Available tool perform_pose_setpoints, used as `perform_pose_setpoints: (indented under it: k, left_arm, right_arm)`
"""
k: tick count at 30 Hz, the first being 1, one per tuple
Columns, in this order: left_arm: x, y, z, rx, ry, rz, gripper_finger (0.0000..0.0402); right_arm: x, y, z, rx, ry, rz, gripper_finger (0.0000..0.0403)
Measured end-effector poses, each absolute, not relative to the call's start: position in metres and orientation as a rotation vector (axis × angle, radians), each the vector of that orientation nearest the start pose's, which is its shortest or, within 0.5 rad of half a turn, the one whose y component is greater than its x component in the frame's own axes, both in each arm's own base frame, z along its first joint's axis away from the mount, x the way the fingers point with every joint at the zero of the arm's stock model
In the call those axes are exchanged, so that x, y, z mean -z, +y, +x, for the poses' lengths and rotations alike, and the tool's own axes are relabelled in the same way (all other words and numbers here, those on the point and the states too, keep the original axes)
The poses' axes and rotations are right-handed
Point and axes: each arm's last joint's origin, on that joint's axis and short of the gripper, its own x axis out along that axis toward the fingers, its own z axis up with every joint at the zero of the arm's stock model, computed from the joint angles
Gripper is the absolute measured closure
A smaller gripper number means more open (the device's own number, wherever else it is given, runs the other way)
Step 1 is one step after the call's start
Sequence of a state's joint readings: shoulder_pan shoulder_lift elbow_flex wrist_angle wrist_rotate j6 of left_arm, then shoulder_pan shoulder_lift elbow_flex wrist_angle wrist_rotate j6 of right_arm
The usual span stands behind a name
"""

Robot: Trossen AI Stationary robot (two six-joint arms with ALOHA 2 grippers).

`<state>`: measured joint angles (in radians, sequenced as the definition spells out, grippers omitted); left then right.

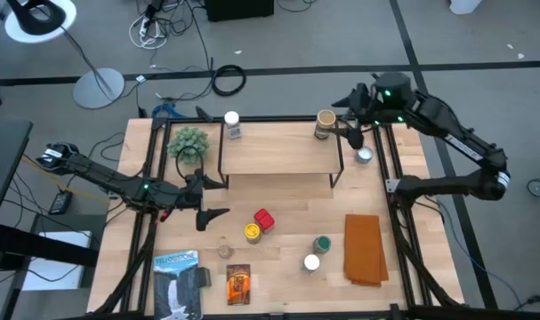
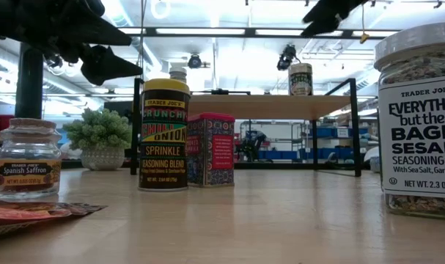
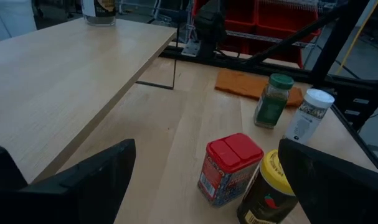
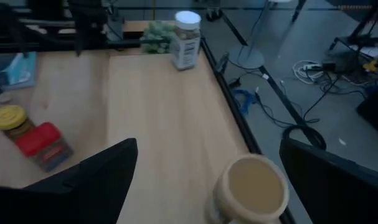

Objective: Shelf spices
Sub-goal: Put the green seasoning onto the shelf

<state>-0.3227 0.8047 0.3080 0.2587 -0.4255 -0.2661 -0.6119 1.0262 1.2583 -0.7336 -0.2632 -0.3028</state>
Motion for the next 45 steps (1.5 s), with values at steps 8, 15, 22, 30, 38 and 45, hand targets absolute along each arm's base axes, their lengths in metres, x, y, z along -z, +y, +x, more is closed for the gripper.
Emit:
perform_pose_setpoints:
  k: [8,15,22,30,38,45]
  left_arm:
    - [-0.211,-0.044,0.168,-0.127,0.173,-0.192,0.0003]
    - [-0.211,-0.044,0.168,-0.127,0.172,-0.192,0.0003]
    - [-0.211,-0.044,0.168,-0.126,0.171,-0.192,0.0003]
    - [-0.215,-0.044,0.169,-0.121,0.128,-0.210,0.0003]
    - [-0.216,-0.044,0.169,-0.120,0.118,-0.214,0.0003]
    - [-0.217,-0.044,0.169,-0.120,0.117,-0.214,0.0003]
  right_arm:
    - [-0.397,-0.052,0.126,0.358,0.615,0.096,0.0022]
    - [-0.381,-0.024,0.109,0.422,0.804,0.335,0.0030]
    - [-0.373,-0.001,0.124,0.436,0.879,0.408,0.0030]
    - [-0.351,0.039,0.165,0.456,0.979,0.306,0.0030]
    - [-0.325,0.098,0.200,0.432,0.947,0.222,0.0030]
    - [-0.299,0.144,0.208,0.465,0.934,0.284,0.0030]
